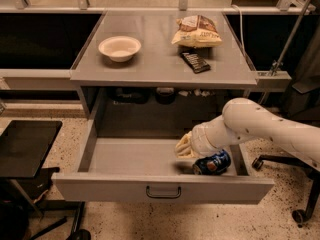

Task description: Pick pepsi can from top drawer and place on counter

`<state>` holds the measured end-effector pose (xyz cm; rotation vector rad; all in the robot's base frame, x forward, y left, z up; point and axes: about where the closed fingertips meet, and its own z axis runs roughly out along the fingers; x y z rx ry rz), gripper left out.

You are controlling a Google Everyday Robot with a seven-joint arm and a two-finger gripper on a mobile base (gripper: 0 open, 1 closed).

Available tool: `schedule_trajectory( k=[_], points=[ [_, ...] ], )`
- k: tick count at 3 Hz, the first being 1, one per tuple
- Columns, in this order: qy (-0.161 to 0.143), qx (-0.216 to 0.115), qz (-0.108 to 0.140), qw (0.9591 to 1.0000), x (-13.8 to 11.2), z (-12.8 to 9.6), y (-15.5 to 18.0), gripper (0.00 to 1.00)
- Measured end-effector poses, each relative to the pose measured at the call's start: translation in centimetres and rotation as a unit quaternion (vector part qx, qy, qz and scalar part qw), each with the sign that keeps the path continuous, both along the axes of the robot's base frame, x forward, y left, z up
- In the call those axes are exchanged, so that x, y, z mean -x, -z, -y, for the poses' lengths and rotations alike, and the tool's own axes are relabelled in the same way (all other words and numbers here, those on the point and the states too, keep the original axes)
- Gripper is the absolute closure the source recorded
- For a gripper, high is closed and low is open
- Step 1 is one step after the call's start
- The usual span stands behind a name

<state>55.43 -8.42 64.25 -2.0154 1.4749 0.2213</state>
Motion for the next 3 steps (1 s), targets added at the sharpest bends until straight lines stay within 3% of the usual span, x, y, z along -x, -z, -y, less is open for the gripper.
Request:
schedule_trajectory(
  k=[2,3],
  points=[
    [0.000,0.000,0.000,1.0000,0.00,-0.01,0.01,0.11],
    [0.000,0.000,0.000,1.0000,0.00,0.00,0.01,0.00]
  ],
)
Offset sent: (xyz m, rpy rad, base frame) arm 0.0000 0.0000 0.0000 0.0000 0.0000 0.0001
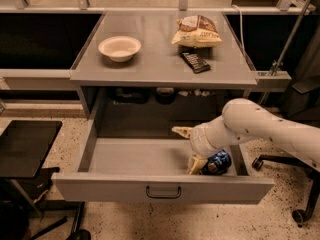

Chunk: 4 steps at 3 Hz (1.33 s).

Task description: Pick pepsi can from top drawer and place on counter

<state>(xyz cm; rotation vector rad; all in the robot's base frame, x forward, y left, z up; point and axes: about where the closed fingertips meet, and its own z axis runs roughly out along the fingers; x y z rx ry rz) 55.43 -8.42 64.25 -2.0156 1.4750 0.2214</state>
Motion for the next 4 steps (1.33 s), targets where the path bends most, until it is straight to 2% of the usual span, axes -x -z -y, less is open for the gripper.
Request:
schedule_trajectory(
  k=[1,2,3,4],
  points=[
    [0.001,0.003,-0.002,1.0000,0.0,0.1,0.0,0.00],
    [0.015,0.036,-0.011,0.9992,-0.4,2.5,-1.2,0.00],
    [0.037,0.093,-0.034,0.9944,-0.4,6.2,-3.8,0.00],
    [0.035,0.097,-0.048,0.9935,0.3,6.5,-3.4,0.00]
  ],
)
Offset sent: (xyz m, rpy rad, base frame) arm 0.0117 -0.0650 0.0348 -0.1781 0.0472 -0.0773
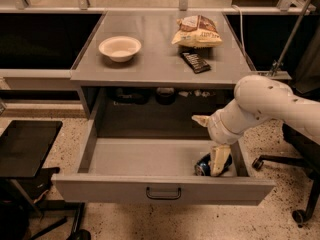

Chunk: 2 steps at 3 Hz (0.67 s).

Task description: Pick pepsi can from top drawer and place on counter

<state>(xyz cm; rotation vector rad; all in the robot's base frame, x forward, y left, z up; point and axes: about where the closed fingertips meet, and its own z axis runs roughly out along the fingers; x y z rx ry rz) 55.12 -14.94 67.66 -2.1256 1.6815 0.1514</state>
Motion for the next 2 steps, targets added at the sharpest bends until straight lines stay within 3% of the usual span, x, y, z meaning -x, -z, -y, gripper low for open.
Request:
schedule_trajectory(
  k=[1,2],
  points=[
    [0.001,-0.012,0.008,0.9999,-0.1,-0.6,0.2,0.00],
    [0.004,-0.006,0.015,0.9999,-0.7,0.1,-2.5,0.00]
  ],
)
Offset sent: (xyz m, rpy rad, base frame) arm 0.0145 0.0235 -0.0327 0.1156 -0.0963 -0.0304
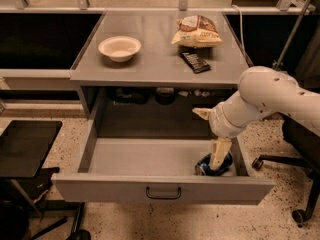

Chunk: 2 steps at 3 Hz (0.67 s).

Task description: Pick pepsi can from top drawer and place on counter

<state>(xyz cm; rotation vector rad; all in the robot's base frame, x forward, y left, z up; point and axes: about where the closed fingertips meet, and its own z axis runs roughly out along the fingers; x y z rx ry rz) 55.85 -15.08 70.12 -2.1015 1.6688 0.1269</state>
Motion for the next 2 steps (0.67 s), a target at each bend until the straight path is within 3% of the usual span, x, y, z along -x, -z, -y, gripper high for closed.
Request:
schedule_trajectory(
  k=[1,2],
  points=[
    [0.001,0.002,-0.003,1.0000,0.1,0.0,1.0,0.00],
    [0.032,0.005,0.008,0.9994,-1.0,1.8,3.3,0.00]
  ],
)
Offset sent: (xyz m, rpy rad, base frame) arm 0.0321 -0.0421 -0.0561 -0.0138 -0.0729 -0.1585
